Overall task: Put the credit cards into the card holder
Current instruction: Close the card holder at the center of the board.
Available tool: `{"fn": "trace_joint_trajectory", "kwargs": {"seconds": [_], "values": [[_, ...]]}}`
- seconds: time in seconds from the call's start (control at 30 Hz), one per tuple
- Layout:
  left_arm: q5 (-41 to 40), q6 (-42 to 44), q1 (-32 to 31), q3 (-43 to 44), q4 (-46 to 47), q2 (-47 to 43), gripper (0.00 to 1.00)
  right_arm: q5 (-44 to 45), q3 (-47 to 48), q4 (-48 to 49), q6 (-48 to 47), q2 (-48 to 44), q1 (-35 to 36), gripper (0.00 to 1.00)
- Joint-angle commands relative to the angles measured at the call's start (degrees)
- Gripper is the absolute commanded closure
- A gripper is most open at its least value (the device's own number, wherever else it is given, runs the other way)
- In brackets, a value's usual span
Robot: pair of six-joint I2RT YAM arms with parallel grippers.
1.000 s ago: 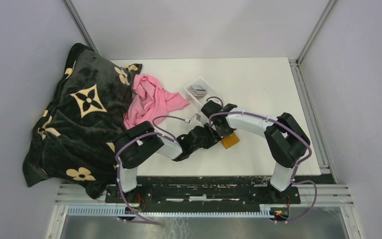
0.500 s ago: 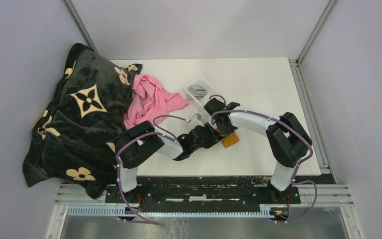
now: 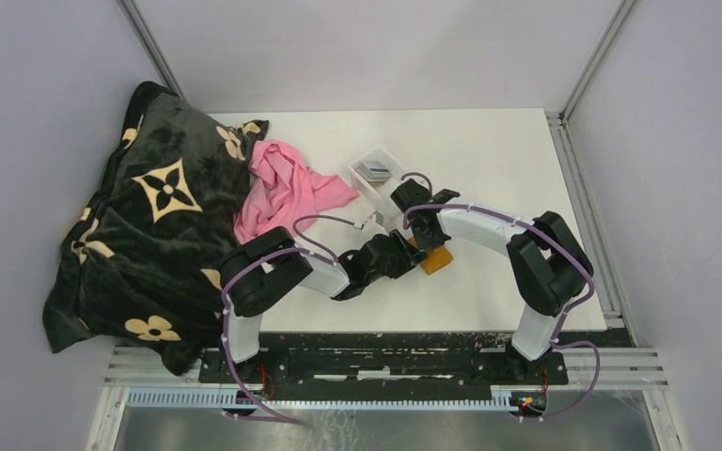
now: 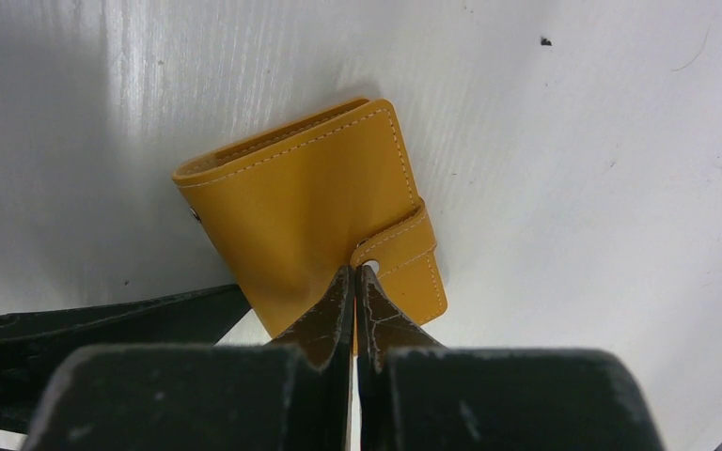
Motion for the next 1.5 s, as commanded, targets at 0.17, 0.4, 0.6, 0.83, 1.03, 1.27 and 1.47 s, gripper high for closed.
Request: {"fn": "trace_joint_trajectory", "kwargs": {"seconds": [0.17, 0.4, 0.6, 0.83, 1.03, 1.27, 1.47], "values": [[0.3, 3.55, -0.35, -0.69, -17.98, 5.6, 0.49, -0.46, 1.02, 2.0, 1.35, -2.19, -0.49, 0.99], [0.34, 3.73, -0.41, 0.49, -21.07, 6.13, 0.49, -0.36, 1.46, 2.25, 1.52, -1.69, -1.07, 0.99], [0.44, 3.56, -0.33, 0.85, -23.83, 6.55, 0.49, -1.19, 1.96, 2.65, 2.0, -1.54, -2.61, 0.99], [0.9, 3.8, -0.33, 2.09, -26.14, 7.43, 0.49, -2.81, 3.39, 3.38, 2.81, 0.32, -3.45, 0.99], [1.22, 4.5, -0.33, 3.27, -27.79, 8.21, 0.49, -3.99, 3.67, 4.04, 3.31, 1.54, -4.31, 0.99], [1.47, 4.96, -0.34, 4.85, -29.44, 9.29, 0.49, -5.67, 2.34, 4.46, 4.11, 2.49, -5.69, 0.99], [1.71, 5.07, -0.34, 5.25, -30.57, 9.67, 0.49, -6.72, 2.42, 4.91, 5.05, 3.87, -7.22, 0.99]]}}
